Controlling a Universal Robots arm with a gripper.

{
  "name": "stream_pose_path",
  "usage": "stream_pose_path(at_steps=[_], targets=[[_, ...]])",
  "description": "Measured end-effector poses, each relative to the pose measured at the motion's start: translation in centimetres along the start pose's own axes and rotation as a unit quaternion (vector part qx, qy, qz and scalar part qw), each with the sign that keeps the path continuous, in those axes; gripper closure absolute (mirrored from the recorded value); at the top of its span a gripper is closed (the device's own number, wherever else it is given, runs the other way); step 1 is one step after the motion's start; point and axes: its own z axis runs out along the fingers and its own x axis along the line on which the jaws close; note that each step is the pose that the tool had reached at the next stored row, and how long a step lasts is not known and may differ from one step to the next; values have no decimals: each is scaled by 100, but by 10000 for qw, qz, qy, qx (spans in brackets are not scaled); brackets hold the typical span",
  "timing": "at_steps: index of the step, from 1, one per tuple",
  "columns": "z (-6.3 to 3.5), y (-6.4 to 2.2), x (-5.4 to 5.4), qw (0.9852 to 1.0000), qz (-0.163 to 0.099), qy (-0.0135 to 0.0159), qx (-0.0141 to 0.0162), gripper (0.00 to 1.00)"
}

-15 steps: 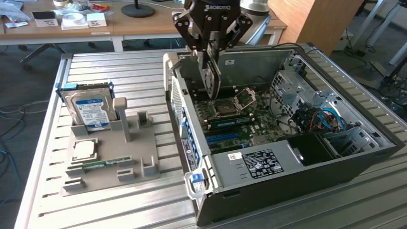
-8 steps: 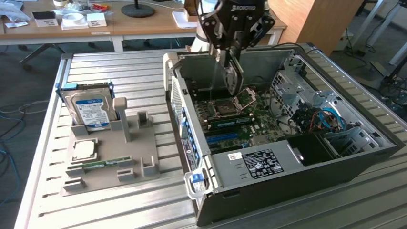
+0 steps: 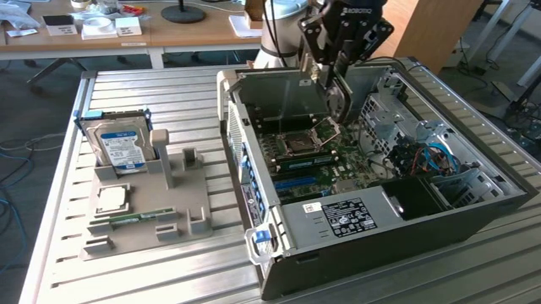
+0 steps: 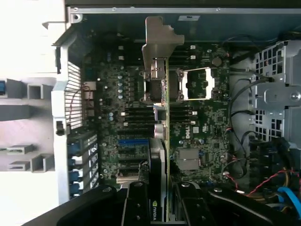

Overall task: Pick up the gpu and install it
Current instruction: 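Pick up the gpu and move the gpu toward the slot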

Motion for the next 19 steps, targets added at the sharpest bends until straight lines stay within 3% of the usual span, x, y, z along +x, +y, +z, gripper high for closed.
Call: stream_pose_path(at_steps=[19], targets=[[18, 29, -692, 10000, -1, 1, -15, 73]])
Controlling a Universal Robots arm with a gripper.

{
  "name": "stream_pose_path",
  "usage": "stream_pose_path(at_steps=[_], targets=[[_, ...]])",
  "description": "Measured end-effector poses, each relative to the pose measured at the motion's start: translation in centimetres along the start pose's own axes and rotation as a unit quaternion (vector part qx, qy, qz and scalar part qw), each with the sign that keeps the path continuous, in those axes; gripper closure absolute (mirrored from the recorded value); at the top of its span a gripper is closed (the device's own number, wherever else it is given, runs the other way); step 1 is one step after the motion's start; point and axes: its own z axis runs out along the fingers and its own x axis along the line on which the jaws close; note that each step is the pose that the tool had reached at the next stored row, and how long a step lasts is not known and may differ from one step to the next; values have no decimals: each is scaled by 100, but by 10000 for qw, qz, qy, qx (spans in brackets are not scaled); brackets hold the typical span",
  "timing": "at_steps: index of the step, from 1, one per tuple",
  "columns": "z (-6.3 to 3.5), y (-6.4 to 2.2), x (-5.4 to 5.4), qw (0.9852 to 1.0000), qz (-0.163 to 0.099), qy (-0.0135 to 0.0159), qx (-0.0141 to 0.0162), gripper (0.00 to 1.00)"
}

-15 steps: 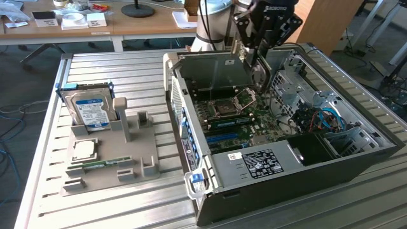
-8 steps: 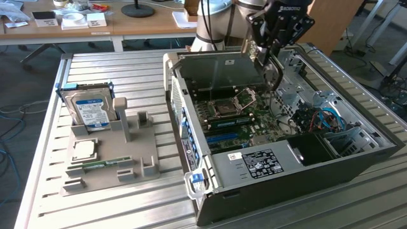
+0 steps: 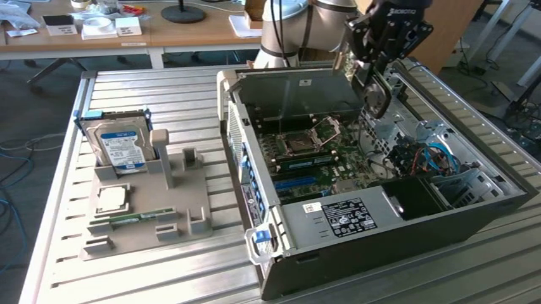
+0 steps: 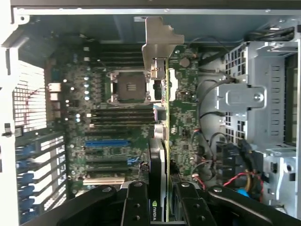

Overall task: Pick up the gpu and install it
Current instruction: 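Pick up the gpu and move the gpu toward the slot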

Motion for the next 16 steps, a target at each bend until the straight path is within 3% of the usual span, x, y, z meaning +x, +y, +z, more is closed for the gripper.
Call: stream_pose_path(at_steps=[16], targets=[[14, 22, -541, 10000, 0, 0, -8, 73]])
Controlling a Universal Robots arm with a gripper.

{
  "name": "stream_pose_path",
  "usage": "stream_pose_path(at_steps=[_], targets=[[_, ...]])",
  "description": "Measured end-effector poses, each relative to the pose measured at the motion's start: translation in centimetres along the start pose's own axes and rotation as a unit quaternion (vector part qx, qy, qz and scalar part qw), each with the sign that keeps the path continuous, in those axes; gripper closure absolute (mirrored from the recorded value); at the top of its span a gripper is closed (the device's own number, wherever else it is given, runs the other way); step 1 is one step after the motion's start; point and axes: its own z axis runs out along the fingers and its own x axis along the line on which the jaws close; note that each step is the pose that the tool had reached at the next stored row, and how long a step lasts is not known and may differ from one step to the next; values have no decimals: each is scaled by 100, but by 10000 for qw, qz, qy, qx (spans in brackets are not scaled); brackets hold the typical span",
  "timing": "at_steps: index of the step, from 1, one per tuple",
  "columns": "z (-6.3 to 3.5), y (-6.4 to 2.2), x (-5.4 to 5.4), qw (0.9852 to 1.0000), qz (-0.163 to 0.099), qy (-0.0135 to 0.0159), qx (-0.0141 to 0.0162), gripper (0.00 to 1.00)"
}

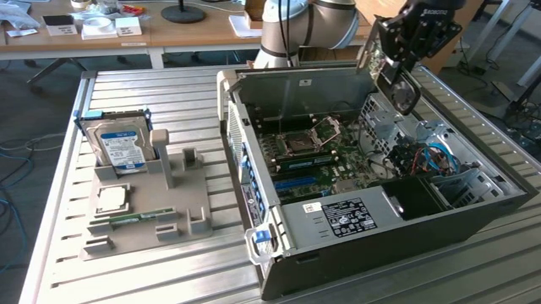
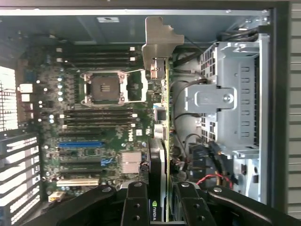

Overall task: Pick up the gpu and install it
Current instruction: 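Pick up the gpu and move the gpu toward the slot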

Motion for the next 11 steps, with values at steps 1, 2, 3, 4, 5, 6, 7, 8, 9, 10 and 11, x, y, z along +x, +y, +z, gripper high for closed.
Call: stream_pose_path(at_steps=[1, 2, 3, 4, 5, 6, 7, 8, 9, 10, 11], targets=[[1, 2, -33, 10000, 0, 0, 0, 73], [2, 3, -63, 10000, -1, 0, 0, 73], [3, 4, -91, 10000, 0, 0, 0, 73], [3, 5, -118, 10000, -1, 0, 0, 73], [4, 6, -145, 10000, 0, 0, 0, 73], [5, 7, -171, 10000, -1, 0, 0, 73], [6, 9, -193, 10000, -1, 0, -1, 73], [6, 10, -202, 10000, -1, 0, -1, 73], [6, 9, -202, 10000, -1, 0, -1, 73], [6, 9, -202, 10000, 0, 0, 0, 73], [5, 9, -202, 10000, -1, 0, 0, 73]])
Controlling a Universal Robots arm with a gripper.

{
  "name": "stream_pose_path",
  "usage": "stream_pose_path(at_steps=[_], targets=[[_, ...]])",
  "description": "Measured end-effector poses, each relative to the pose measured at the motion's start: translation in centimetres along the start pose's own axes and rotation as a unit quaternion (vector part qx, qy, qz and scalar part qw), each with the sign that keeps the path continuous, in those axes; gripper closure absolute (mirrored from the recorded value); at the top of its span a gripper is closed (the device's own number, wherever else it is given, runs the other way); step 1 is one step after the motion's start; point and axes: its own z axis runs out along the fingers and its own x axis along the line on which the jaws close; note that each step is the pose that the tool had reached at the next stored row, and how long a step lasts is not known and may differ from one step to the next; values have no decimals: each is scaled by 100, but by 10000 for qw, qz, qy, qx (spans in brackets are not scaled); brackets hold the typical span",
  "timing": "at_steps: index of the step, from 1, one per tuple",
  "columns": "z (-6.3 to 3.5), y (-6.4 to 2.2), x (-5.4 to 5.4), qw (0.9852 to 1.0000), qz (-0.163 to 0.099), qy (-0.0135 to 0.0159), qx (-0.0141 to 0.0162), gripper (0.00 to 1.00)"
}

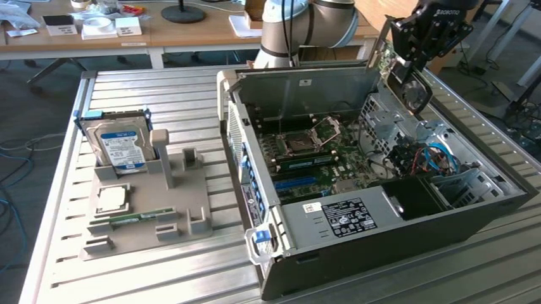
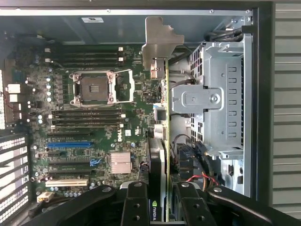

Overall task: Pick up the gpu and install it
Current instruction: 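Pick up the gpu and move the gpu toward the slot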

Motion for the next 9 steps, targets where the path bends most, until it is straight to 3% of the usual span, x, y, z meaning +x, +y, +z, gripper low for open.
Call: stream_pose_path(at_steps=[9], targets=[[0, 0, 0, 10000, 0, 0, -1, 73]])
